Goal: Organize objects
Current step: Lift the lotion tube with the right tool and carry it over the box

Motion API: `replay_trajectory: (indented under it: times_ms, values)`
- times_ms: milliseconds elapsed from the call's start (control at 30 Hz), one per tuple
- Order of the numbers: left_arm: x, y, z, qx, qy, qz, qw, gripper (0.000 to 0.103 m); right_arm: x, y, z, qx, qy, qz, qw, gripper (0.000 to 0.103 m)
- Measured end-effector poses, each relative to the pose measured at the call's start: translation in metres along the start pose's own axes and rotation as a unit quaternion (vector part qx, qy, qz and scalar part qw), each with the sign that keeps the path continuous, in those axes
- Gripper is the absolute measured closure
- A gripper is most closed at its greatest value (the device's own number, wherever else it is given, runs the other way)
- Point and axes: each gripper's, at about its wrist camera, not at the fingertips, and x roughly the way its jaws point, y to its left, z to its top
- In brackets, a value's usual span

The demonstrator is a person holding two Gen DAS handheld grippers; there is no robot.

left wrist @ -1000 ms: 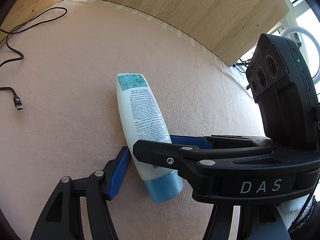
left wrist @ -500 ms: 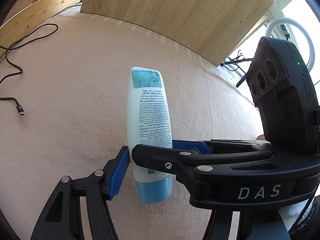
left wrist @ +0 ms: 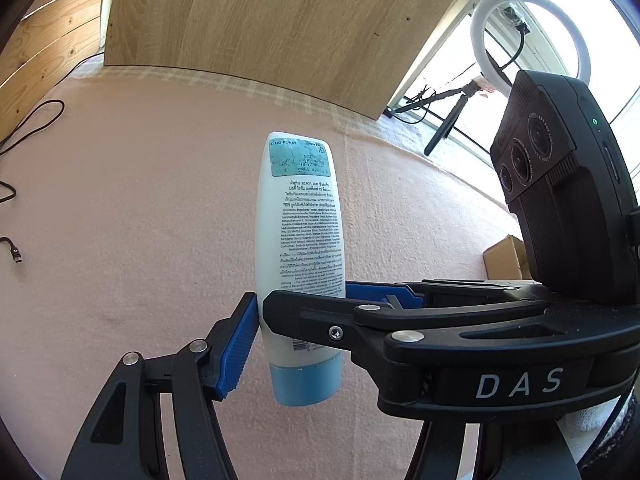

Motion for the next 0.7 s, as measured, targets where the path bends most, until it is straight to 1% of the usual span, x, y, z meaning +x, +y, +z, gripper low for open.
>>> replay_trajectory:
  times_ms: [200, 333, 533, 700]
  values:
    - [0.008, -0.046, 0.005, 0.042, 0.009, -0.011, 0.999, 0.039, -0.034, -0.023, -0.028, 0.026, -0.032, -0.005, 0.999, 0.063]
    - [0.009, -0.085, -0.001, 0.074, 0.012, -0.023, 0.9969, 0.039, -0.062, -0.039, -0.043, 0.045, -0.057, -0.01, 0.997, 0.063]
    - [0.014, -0.141, -0.005, 0.118, 0.02, -0.043, 0.9919, 0.039, -0.105, -0.066, -0.065, 0.076, -0.094, -0.02, 0.992, 0.063]
    - [0.017, -0.189, -0.013, 0.156, 0.023, -0.062, 0.9856, 0.039, -0.144, -0.09, -0.087, 0.098, -0.125, -0.031, 0.987, 0.063]
